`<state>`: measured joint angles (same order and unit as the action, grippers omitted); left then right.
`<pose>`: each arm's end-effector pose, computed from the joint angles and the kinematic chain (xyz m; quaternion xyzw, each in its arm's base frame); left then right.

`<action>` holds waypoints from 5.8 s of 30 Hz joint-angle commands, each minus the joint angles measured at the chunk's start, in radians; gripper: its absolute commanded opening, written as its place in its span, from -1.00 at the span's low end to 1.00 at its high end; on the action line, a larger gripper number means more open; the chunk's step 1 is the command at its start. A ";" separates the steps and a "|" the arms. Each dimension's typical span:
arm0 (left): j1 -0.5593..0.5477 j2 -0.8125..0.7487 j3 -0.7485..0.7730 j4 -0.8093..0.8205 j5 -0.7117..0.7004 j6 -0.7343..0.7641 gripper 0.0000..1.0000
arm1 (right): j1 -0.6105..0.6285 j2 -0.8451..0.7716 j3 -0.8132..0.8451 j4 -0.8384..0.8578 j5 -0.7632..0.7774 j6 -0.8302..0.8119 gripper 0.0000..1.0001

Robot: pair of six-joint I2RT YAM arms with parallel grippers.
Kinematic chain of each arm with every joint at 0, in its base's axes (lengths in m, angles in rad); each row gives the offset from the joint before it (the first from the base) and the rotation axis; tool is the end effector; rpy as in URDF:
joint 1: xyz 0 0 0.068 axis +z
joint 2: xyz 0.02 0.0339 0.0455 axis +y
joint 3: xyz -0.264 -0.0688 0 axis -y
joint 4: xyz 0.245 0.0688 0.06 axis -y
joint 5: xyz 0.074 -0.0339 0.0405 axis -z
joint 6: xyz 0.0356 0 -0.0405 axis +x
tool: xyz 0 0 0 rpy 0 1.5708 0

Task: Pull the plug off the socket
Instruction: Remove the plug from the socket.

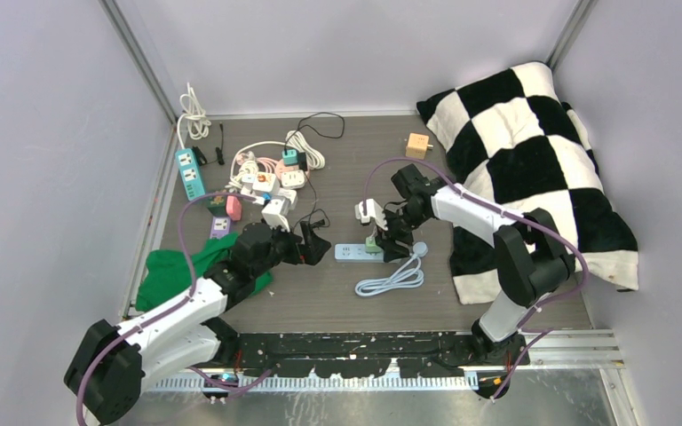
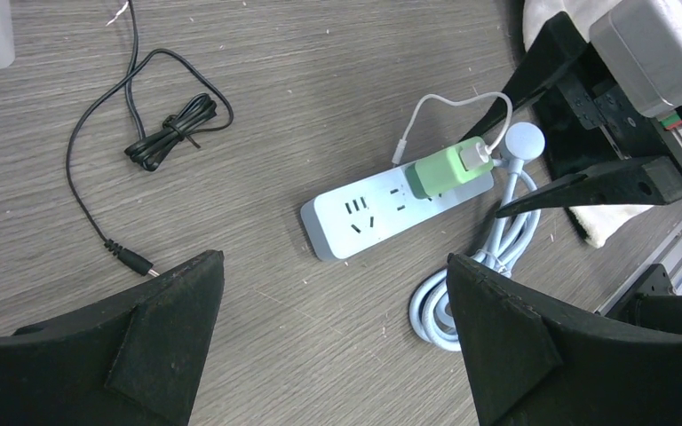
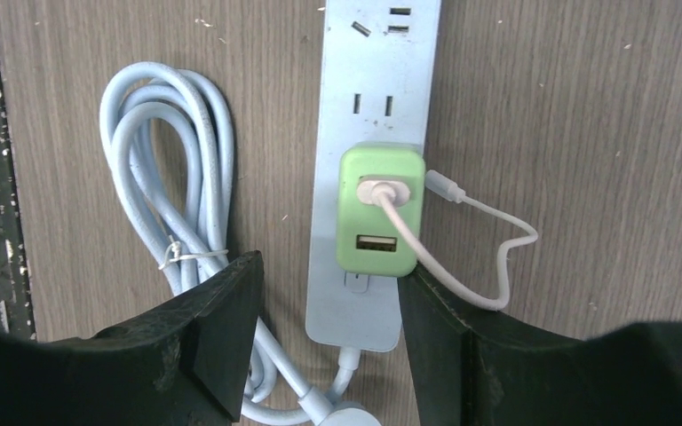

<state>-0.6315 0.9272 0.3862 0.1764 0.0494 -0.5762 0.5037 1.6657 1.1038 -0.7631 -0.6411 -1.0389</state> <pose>0.1643 -0.1224 0.2109 0.0368 0.8226 -0.3387 0.4552 0.2606 0.1679 0.1971 -0.6843 0.6484 0.2708 0.1949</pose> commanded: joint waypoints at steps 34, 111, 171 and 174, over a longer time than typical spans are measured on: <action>-0.011 0.128 -0.137 0.465 0.150 0.154 0.97 | 0.055 0.027 0.072 0.012 -0.014 0.008 -0.97; -0.158 0.755 0.030 0.742 0.462 0.723 -0.96 | -0.012 -0.019 -0.015 -0.088 -0.111 -0.105 -0.97; -0.158 0.710 0.003 0.614 0.375 0.654 -0.99 | -0.104 -0.124 -0.035 -0.099 -0.104 0.041 -0.97; -0.158 0.713 0.009 0.612 0.375 0.654 -0.99 | -0.065 -0.140 -0.068 -0.146 -0.159 -0.012 -0.98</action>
<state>-0.8040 1.6382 0.4065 0.8330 0.4889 0.0853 0.4252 1.5799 1.0405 -0.8131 -0.7422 -1.0348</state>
